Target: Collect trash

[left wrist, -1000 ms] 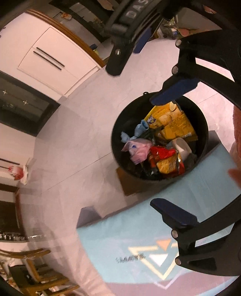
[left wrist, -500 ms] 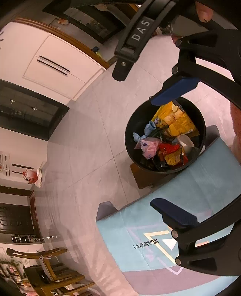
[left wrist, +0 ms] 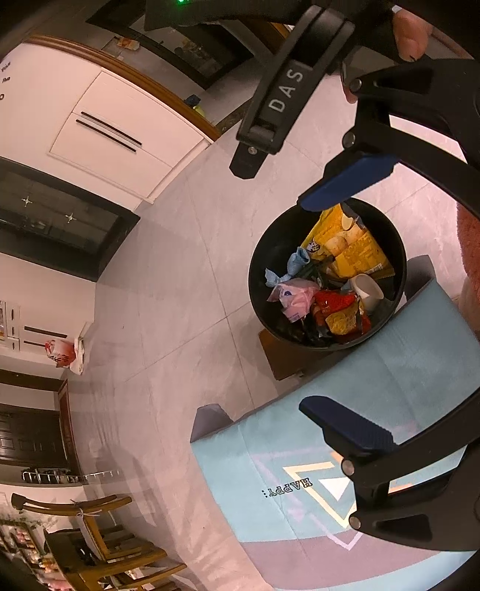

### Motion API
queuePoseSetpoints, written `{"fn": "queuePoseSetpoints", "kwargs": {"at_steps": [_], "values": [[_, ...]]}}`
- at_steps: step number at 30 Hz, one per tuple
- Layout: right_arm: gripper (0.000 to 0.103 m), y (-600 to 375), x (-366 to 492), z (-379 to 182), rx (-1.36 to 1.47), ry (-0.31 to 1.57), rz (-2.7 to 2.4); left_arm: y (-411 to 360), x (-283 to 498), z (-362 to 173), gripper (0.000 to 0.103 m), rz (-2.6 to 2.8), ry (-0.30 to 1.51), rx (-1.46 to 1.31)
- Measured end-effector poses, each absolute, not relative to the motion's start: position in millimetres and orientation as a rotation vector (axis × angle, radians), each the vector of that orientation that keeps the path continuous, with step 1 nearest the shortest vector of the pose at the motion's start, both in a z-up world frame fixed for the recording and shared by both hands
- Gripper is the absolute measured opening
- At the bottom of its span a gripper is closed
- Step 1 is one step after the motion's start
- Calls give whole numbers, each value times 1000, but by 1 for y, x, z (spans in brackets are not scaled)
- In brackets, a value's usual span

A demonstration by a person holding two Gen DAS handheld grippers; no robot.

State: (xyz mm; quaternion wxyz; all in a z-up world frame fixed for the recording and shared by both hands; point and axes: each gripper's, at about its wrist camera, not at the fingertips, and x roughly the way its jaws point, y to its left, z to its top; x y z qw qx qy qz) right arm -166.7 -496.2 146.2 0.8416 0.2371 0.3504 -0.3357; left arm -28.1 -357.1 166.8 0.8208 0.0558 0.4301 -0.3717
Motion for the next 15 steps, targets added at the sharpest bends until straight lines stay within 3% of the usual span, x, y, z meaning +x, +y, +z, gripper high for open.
{"fn": "queuePoseSetpoints", "kwargs": {"at_steps": [15], "values": [[99,-495,-167,146,495,746,-727,-351,-25,169,100,-800,935,72]]}}
